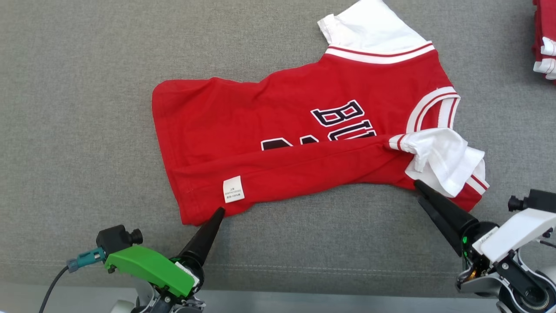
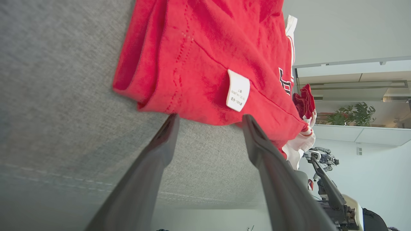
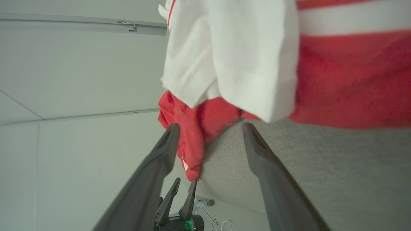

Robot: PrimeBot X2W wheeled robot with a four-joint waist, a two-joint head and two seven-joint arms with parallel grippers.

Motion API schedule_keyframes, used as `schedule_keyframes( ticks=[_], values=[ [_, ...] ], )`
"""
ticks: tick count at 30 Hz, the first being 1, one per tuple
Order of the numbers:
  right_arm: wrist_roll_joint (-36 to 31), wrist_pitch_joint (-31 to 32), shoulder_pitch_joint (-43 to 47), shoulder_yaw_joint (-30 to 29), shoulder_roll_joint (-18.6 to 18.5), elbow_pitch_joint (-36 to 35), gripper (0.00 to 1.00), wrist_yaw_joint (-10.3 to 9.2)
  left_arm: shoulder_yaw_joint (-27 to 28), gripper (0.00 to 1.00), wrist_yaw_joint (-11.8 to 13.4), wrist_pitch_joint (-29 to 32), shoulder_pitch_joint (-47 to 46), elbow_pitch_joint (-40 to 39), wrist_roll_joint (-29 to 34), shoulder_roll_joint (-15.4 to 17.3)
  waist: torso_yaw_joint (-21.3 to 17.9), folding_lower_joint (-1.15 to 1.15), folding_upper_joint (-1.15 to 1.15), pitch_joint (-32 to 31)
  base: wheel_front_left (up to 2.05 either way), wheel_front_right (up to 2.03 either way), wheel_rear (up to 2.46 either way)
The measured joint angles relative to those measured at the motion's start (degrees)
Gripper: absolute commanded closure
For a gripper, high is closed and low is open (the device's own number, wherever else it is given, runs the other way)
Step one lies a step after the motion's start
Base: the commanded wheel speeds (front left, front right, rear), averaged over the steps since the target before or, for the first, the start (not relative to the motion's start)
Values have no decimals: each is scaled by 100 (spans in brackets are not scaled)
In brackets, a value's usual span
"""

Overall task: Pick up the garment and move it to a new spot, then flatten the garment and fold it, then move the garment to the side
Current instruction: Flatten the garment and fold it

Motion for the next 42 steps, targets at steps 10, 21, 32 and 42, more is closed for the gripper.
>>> schedule_keyframes(
  ticks=[10, 21, 32, 42],
  values=[
    [152, -464, 329, -190, 283, 119, 0, 0, 53, 0, 0, -93, -40, 189, 1, -33, -131, 0, 0, 189, 0, 0, 0],
    [355, -648, 343, -186, 543, 277, 0, 3, 29, 0, -85, -91, -424, 414, 16, -138, -48, 0, 0, 402, 0, 0, 0],
    [481, -691, 431, -32, 813, 267, 0, 22, 46, 0, -237, -102, -519, 612, 18, -214, -17, 0, 0, 450, 0, 0, 0],
    [505, -1003, 370, -478, 824, 378, 0, 57, 33, 0, -332, -148, -633, 690, 75, -224, -36, 0, 0, 534, 0, 0, 0]
  ],
)
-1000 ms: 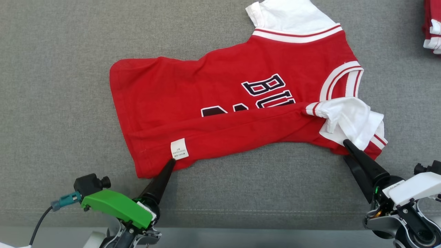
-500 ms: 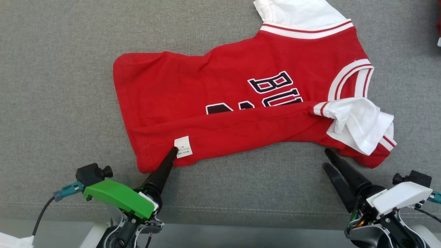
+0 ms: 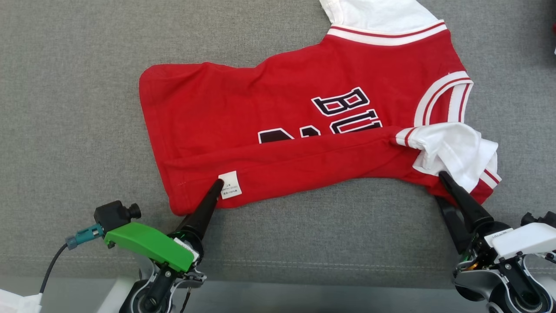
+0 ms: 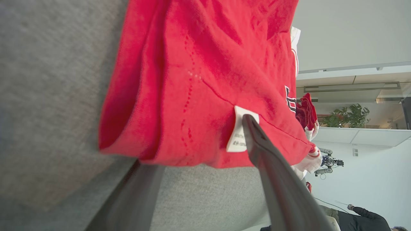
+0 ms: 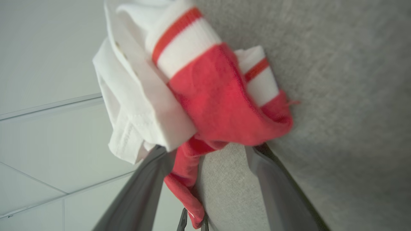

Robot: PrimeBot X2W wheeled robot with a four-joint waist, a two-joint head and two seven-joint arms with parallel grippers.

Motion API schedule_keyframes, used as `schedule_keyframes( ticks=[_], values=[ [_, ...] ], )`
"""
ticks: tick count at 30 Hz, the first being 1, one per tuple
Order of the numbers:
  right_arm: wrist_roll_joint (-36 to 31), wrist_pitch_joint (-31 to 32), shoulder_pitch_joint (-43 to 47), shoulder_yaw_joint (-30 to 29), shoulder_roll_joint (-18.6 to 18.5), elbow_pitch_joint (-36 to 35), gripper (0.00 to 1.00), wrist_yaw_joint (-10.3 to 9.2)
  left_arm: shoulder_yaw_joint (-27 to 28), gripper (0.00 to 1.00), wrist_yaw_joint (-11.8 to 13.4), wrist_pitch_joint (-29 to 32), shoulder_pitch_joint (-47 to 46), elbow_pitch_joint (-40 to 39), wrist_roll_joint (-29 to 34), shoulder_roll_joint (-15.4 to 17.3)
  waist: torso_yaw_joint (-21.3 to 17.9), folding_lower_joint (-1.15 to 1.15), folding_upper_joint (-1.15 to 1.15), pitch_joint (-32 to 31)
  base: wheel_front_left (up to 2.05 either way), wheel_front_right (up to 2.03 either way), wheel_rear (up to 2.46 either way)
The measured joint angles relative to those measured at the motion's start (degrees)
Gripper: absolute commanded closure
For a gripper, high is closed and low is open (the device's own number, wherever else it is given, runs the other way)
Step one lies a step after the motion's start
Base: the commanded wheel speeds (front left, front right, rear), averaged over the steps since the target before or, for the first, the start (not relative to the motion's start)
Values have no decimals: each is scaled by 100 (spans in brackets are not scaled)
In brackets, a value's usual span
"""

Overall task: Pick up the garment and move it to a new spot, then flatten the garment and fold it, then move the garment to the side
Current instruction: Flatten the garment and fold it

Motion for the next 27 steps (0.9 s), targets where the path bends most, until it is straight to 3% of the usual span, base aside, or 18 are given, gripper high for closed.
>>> schedule_keyframes(
  ticks=[3, 4, 5, 6, 7, 8, 13, 15, 17, 18, 27],
  values=[
    [-3, -27, -50, -33, -41, 34, 0, 0, -7, 0, -49, 0, -10, 25, 0, -2, 13, 0, 0, 6, 0, 0, 0],
    [-16, -56, -61, -43, -54, 48, 9, 0, -13, 0, -52, 1, -20, 35, 0, -5, 20, 0, 0, 6, 0, 0, 0],
    [-37, -80, -68, -52, -65, 71, 47, 0, -18, 0, -56, 2, -29, 45, 0, -11, 26, 0, 0, 5, 0, 0, 0],
    [-57, -94, -69, -62, -76, 94, 61, 0, -19, 0, -59, 3, -35, 53, 0, -19, 33, 0, 0, 3, 0, 0, 0],
    [-64, -105, -71, -73, -83, 126, 87, 0, -19, 0, -83, 3, -37, 67, 0, -26, 40, 0, 0, 1, 0, 0, 0],
    [-71, -146, -76, -79, -89, 164, 100, -1, -19, 0, -101, 3, -42, 86, 0, -35, 45, 0, 0, -2, 0, 0, 0],
    [-155, -153, -105, -94, -126, 246, 100, -9, -24, 0, -155, 3, -64, 176, 0, -82, 66, 0, 0, -31, 0, 0, 0],
    [-175, -166, -113, -101, -145, 254, 100, -10, -27, 53, -156, 3, -70, 208, 0, -91, 71, 0, 0, -43, 0, 0, 0],
    [-215, -197, -130, -118, -177, 271, 100, -10, -32, 81, -156, 3, -82, 259, 0, -91, 75, 0, 0, -52, 0, 0, 0],
    [-215, -198, -142, -137, -190, 280, 100, -11, -32, 100, -156, 3, -83, 290, 0, -90, 76, 0, 0, -58, 0, 0, 0],
    [-305, -216, -226, -246, -404, 311, 100, -18, 1, 100, -192, -12, -87, 404, 0, -83, 116, 0, 0, -167, 0, 0, 0]
  ],
)
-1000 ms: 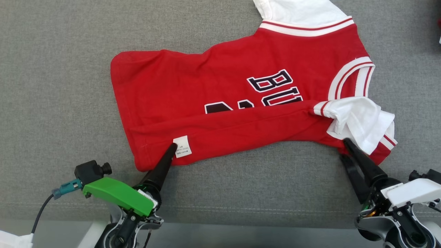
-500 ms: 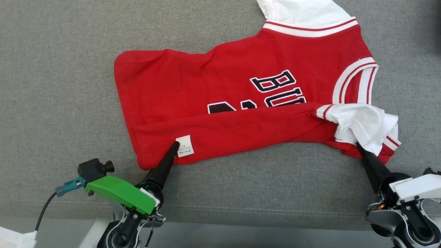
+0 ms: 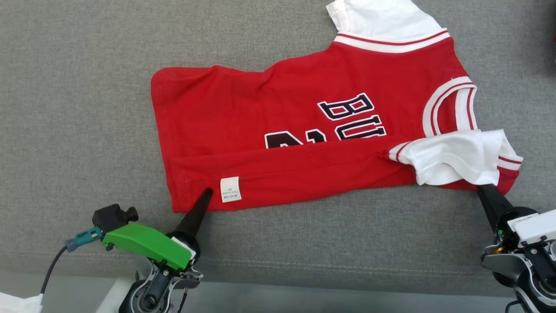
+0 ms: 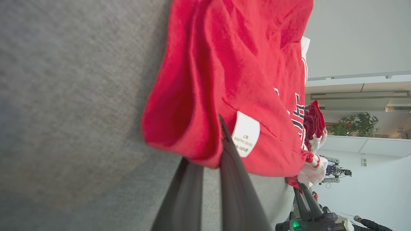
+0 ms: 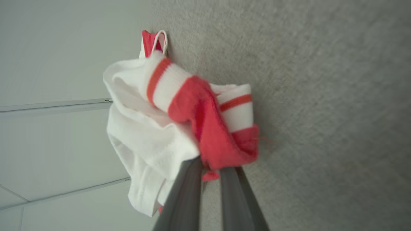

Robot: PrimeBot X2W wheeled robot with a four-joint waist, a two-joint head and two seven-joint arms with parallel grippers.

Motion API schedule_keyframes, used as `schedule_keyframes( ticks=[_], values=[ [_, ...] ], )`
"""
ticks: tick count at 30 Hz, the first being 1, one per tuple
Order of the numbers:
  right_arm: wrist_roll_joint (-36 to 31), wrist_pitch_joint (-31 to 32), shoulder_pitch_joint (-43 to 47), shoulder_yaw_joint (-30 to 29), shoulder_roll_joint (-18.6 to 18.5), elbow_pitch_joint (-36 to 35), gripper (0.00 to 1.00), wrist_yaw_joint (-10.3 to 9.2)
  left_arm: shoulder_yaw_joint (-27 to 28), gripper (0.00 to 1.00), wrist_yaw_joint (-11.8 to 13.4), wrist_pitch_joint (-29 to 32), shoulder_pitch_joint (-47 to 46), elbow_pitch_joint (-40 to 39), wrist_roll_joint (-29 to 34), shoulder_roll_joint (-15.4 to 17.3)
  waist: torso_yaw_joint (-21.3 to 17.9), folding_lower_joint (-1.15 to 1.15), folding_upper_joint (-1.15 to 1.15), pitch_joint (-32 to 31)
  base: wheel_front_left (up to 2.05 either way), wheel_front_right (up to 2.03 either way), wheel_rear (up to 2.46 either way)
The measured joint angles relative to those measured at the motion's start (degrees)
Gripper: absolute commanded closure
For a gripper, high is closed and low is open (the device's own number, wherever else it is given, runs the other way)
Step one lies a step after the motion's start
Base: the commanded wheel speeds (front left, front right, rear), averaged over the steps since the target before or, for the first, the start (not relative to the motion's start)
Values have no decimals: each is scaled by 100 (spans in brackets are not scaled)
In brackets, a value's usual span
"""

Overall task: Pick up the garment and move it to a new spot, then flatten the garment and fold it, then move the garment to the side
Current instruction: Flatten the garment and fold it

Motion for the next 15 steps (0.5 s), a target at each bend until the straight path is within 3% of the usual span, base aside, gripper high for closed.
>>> schedule_keyframes(
  ticks=[9, 15],
  values=[
    [-54, 354, -86, -122, -650, -301, 100, -1, 211, 100, -8, -159, 6, -191, -1, 113, 69, 0, 0, -224, 0, 0, 0],
    [136, 504, 126, -186, -768, -368, 100, -1, 189, 100, -8, -188, 131, -394, -1, 131, 153, 0, 0, -308, 0, 0, 0]
  ],
)
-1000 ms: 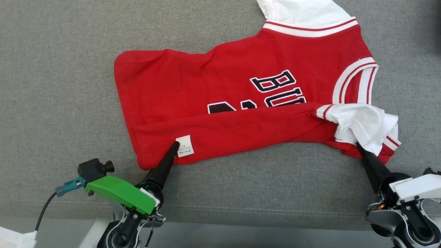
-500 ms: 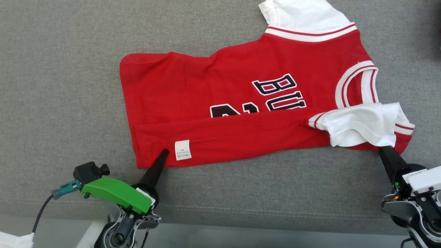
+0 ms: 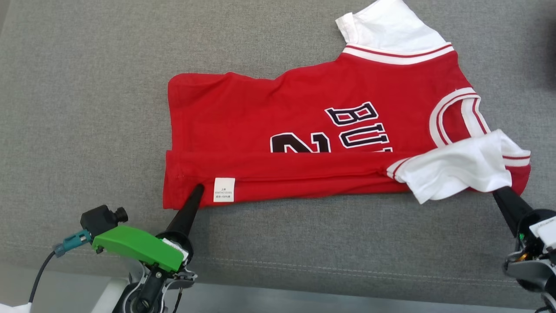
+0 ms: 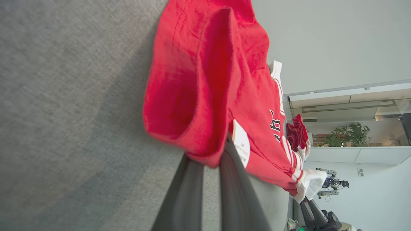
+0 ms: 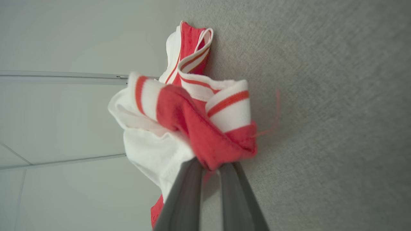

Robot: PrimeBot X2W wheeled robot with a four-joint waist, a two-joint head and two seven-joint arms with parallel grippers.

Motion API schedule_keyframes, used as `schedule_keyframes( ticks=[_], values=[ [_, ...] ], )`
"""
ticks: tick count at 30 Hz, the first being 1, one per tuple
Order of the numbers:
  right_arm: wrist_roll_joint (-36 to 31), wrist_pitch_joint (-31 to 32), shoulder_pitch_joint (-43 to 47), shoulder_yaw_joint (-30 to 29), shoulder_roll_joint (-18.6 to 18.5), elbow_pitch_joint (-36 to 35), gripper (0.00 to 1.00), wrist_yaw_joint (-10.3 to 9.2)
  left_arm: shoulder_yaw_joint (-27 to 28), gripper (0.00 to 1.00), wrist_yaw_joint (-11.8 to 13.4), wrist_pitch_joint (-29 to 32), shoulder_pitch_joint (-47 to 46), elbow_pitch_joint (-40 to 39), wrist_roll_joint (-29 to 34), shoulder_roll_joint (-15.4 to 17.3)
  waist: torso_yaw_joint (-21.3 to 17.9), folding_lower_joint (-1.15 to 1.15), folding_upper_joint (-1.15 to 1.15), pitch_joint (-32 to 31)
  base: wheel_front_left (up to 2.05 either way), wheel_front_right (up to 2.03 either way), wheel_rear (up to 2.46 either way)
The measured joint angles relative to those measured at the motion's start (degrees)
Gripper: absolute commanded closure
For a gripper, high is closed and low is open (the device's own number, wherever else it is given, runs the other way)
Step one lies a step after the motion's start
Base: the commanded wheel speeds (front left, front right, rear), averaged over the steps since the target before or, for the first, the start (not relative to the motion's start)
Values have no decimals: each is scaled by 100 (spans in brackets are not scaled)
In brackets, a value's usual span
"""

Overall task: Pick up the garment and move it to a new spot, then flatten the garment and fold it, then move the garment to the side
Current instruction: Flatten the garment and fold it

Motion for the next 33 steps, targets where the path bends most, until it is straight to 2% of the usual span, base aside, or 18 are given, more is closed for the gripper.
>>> schedule_keyframes(
  ticks=[7, 16, 26, 33],
  values=[
    [280, 7, 716, 179, 292, 1, 100, 0, 20, 100, 10, -105, 372, -149, -34, -33, 63, 0, 0, 114, 0, 0, 0],
    [323, -112, 955, 30, 374, -36, 100, 1, 29, 100, 26, -199, 662, -231, -52, -23, -75, 0, 0, 186, 0, 0, 0],
    [155, -129, 925, -99, 9, -216, 100, 1, -52, 100, 125, -88, 643, -365, 71, 209, -78, 0, 0, 56, 0, 0, 0],
    [110, -119, 744, -258, -278, -549, 100, 1, -16, 100, 176, 40, 570, -769, 87, 400, 30, 0, 0, -49, 0, 0, 0]
  ],
)
